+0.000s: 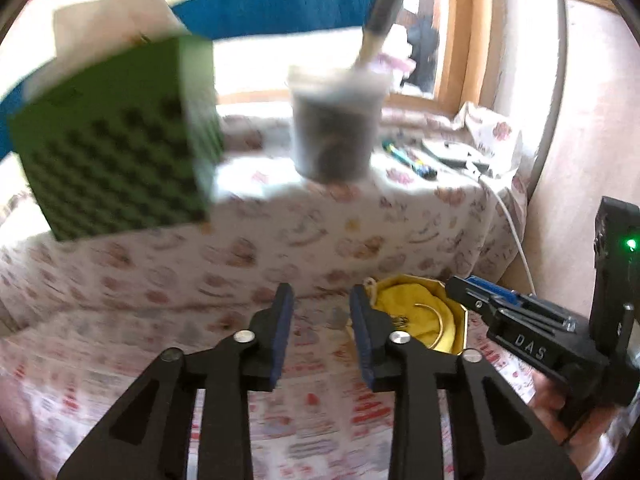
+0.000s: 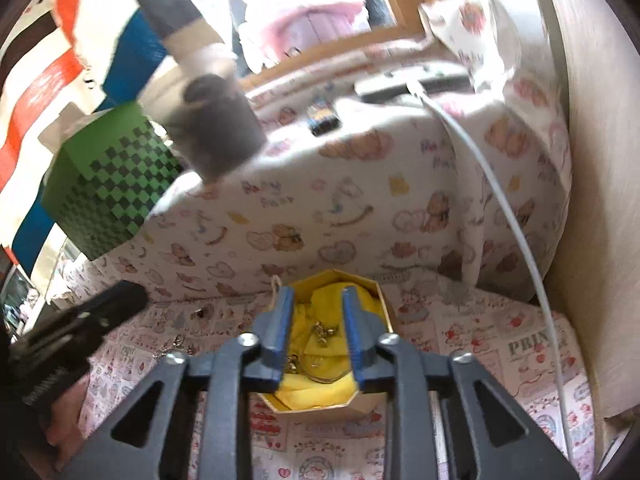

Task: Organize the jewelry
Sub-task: 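Carry both charms over the gold box and open both grippers to drop them, then move the left gripper back toward the remaining silver keychain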

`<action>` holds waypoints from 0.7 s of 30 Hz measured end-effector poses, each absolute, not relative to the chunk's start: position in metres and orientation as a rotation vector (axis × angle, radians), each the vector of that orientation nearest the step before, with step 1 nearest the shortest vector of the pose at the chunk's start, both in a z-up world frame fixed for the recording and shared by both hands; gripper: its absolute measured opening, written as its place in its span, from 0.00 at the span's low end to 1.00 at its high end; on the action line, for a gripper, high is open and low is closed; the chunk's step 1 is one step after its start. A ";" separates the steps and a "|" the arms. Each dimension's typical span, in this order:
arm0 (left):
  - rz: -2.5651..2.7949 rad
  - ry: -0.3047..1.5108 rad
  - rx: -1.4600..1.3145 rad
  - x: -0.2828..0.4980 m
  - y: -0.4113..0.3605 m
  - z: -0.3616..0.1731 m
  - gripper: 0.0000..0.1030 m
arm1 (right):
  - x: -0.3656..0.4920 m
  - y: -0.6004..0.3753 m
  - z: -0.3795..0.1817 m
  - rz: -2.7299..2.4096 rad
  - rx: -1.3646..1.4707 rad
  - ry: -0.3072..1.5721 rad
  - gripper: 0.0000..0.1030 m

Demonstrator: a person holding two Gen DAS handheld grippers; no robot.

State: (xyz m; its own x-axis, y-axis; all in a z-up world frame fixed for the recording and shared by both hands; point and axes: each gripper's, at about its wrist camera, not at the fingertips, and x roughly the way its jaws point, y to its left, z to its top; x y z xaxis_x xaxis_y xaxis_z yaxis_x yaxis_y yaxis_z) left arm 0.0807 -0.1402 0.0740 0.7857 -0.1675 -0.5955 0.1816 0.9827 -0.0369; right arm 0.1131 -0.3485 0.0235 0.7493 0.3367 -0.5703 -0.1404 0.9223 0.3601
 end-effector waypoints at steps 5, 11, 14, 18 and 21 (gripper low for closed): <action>-0.131 0.544 0.041 0.050 -0.105 0.084 0.51 | 0.096 -0.333 0.037 0.276 0.262 0.609 0.40; -0.024 0.444 0.069 0.037 -0.069 0.077 0.84 | 0.087 -0.308 0.035 0.253 0.176 0.560 0.62; -0.007 0.450 0.041 0.043 -0.049 0.064 0.91 | 0.087 -0.301 0.031 0.230 0.163 0.555 0.83; 0.043 0.506 0.053 0.056 -0.027 0.043 0.92 | 0.087 -0.296 0.026 0.208 0.155 0.543 0.96; 0.077 0.581 0.032 0.071 -0.010 0.029 0.92 | 0.084 -0.291 0.024 0.199 0.158 0.536 1.00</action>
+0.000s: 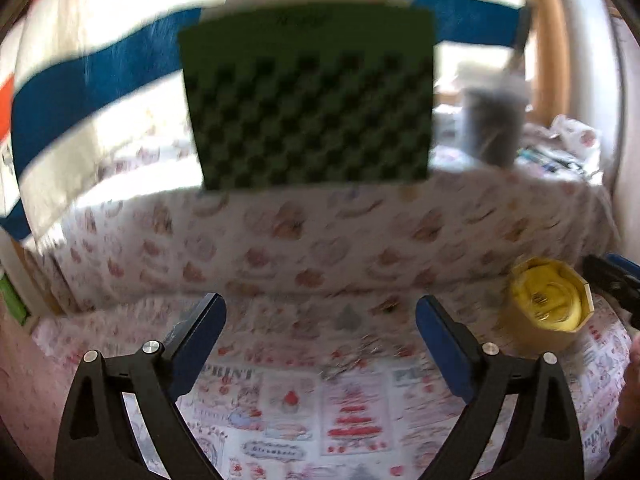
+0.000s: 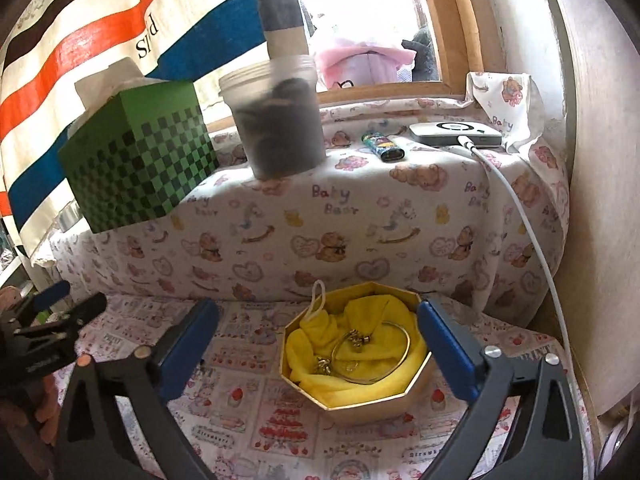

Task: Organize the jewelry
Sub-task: 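Move the left gripper back toward the remaining silver keychain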

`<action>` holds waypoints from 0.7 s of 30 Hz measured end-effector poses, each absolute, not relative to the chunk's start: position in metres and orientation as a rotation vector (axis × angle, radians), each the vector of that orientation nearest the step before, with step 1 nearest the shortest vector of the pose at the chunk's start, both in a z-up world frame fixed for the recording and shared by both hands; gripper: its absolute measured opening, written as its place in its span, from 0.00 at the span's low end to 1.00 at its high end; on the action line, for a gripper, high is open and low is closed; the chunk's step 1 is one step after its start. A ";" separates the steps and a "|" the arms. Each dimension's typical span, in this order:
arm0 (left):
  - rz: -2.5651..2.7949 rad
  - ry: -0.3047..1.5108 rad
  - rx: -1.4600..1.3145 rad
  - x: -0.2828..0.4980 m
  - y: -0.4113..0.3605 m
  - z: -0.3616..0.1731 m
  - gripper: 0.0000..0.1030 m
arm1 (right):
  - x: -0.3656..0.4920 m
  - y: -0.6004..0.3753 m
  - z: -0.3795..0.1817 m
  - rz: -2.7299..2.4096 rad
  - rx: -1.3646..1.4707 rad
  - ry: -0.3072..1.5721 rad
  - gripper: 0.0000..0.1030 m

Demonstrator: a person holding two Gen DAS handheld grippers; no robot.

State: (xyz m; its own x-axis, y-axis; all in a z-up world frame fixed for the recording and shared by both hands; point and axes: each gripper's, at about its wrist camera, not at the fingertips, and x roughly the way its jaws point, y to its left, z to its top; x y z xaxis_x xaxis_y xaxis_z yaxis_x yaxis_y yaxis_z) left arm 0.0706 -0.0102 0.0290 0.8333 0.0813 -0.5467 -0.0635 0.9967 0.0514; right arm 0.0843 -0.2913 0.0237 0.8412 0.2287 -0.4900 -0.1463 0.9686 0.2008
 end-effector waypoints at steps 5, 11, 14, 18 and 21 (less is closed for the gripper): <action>0.076 0.670 -0.038 0.083 0.009 0.014 0.92 | 0.079 -0.279 0.023 0.206 0.109 0.519 1.00; 0.049 0.859 -0.056 0.103 0.015 -0.015 0.85 | 0.076 -0.264 0.015 0.204 0.054 0.526 1.00; 0.016 0.918 -0.085 0.110 0.017 -0.026 0.64 | 0.074 -0.254 0.012 0.215 0.012 0.529 1.00; 0.020 0.940 -0.093 0.119 0.015 -0.037 0.57 | 0.070 -0.243 0.011 0.224 -0.039 0.520 1.00; 0.001 0.949 -0.084 0.123 0.008 -0.043 0.54 | 0.072 -0.241 0.009 0.216 -0.065 0.522 1.00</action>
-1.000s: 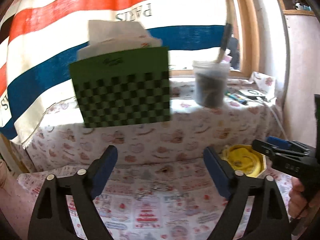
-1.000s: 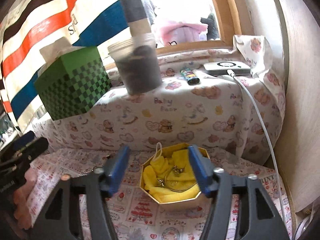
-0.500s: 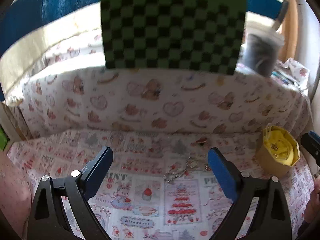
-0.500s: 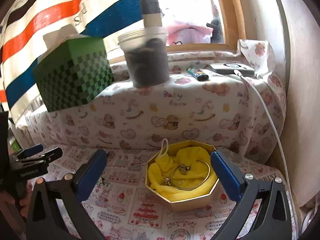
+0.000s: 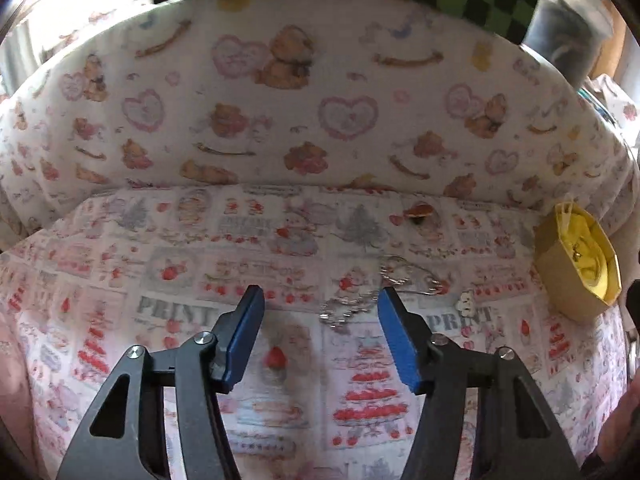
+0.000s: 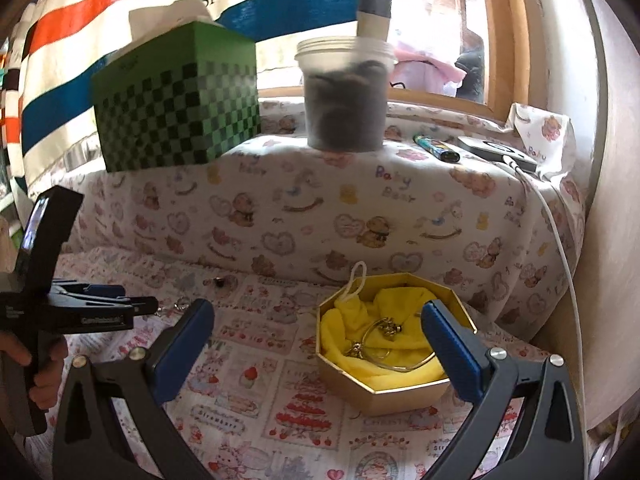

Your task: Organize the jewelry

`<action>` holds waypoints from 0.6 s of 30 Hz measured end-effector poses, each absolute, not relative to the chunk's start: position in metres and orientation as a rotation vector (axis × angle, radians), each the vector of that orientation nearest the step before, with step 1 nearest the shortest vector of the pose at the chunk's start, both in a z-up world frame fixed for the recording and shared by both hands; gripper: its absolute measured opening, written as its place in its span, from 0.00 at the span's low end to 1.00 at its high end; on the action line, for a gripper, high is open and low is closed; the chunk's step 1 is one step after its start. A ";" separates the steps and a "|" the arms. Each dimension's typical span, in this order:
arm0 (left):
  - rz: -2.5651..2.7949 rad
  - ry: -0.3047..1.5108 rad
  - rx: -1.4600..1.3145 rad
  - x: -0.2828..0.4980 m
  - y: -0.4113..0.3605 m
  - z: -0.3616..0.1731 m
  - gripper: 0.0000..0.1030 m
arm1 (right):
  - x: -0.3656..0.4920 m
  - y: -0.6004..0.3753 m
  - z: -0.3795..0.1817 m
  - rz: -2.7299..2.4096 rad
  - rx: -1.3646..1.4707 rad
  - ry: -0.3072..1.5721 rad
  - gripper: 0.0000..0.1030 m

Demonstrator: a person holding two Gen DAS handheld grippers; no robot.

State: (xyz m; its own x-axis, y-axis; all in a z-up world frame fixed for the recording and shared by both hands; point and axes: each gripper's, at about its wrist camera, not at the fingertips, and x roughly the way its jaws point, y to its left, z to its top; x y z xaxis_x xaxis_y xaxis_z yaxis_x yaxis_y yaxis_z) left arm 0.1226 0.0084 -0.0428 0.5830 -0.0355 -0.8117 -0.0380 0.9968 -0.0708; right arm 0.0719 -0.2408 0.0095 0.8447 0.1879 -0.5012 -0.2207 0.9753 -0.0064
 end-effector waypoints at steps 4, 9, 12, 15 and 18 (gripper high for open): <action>0.002 0.954 -0.043 0.124 -0.006 -0.046 0.33 | 0.076 -0.244 0.008 0.205 -0.048 0.541 1.00; 0.039 0.955 -0.013 0.123 -0.011 -0.051 0.17 | 0.079 -0.247 0.008 0.149 -0.060 0.546 1.00; 0.034 0.961 -0.018 0.124 -0.006 -0.054 0.10 | 0.084 -0.252 0.005 0.147 -0.037 0.568 1.00; 0.036 0.965 -0.019 0.120 -0.001 -0.051 0.08 | 0.085 -0.253 0.004 0.146 -0.027 0.575 1.00; 0.054 0.955 -0.045 0.109 0.008 -0.039 0.00 | 0.088 -0.253 0.002 0.100 -0.050 0.586 1.00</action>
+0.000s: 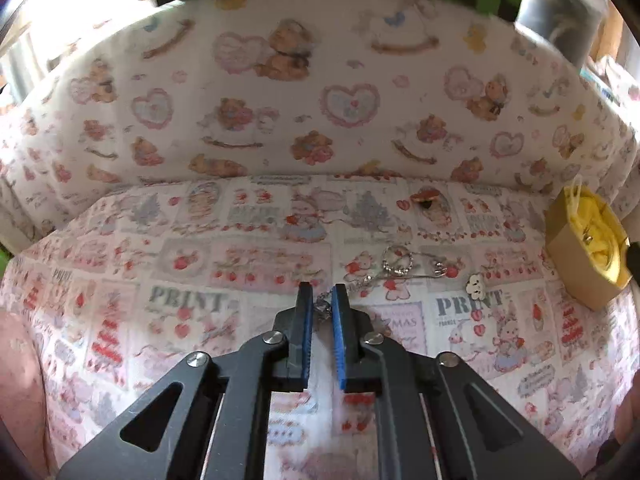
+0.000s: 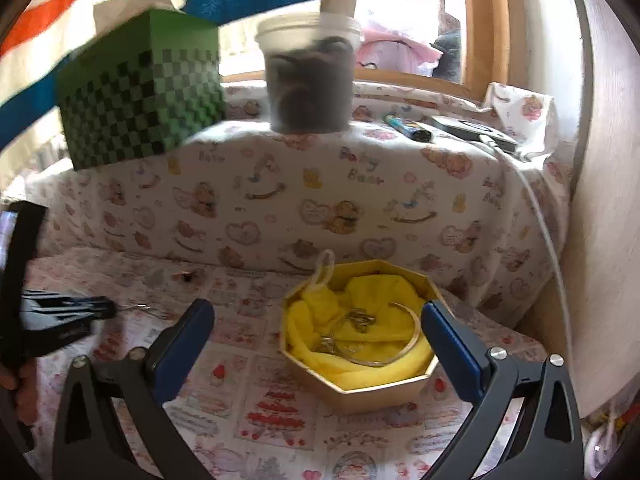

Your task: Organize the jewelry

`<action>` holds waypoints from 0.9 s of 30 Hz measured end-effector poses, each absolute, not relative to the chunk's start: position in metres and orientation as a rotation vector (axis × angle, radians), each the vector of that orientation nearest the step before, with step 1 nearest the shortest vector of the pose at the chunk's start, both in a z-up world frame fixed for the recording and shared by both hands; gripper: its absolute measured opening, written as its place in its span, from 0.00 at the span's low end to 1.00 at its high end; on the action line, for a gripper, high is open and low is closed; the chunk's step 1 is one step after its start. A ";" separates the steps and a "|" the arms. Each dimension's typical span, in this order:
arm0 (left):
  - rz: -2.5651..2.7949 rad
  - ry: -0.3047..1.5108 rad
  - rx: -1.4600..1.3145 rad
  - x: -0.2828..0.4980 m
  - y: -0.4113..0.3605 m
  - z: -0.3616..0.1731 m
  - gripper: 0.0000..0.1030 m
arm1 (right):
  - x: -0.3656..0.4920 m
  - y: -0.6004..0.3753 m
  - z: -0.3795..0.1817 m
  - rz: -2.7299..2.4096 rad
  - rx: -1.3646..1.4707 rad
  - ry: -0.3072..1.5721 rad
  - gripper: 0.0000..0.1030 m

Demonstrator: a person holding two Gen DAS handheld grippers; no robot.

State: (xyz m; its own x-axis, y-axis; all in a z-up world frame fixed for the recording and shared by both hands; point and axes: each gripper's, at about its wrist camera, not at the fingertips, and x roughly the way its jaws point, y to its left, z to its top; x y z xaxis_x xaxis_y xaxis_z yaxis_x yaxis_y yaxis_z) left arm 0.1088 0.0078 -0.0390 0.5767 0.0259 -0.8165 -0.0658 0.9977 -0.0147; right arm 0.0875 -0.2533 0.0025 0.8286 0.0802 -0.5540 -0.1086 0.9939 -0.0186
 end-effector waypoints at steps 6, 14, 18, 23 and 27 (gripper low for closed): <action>0.030 0.814 -0.088 0.078 0.022 0.005 0.00 | 0.086 -0.259 0.005 0.123 0.000 0.588 1.00; 0.003 0.739 -0.097 0.062 0.027 0.033 0.02 | 0.079 -0.251 0.008 0.158 -0.008 0.567 1.00; 0.013 0.804 -0.106 0.083 0.028 0.009 0.18 | 0.080 -0.244 0.003 0.165 -0.038 0.580 1.00; -0.018 0.714 -0.161 0.101 0.031 -0.005 0.33 | 0.082 -0.241 -0.001 0.134 -0.065 0.590 1.00; -0.083 0.783 -0.155 0.115 0.023 -0.020 0.33 | 0.083 -0.246 0.000 0.136 -0.043 0.599 1.00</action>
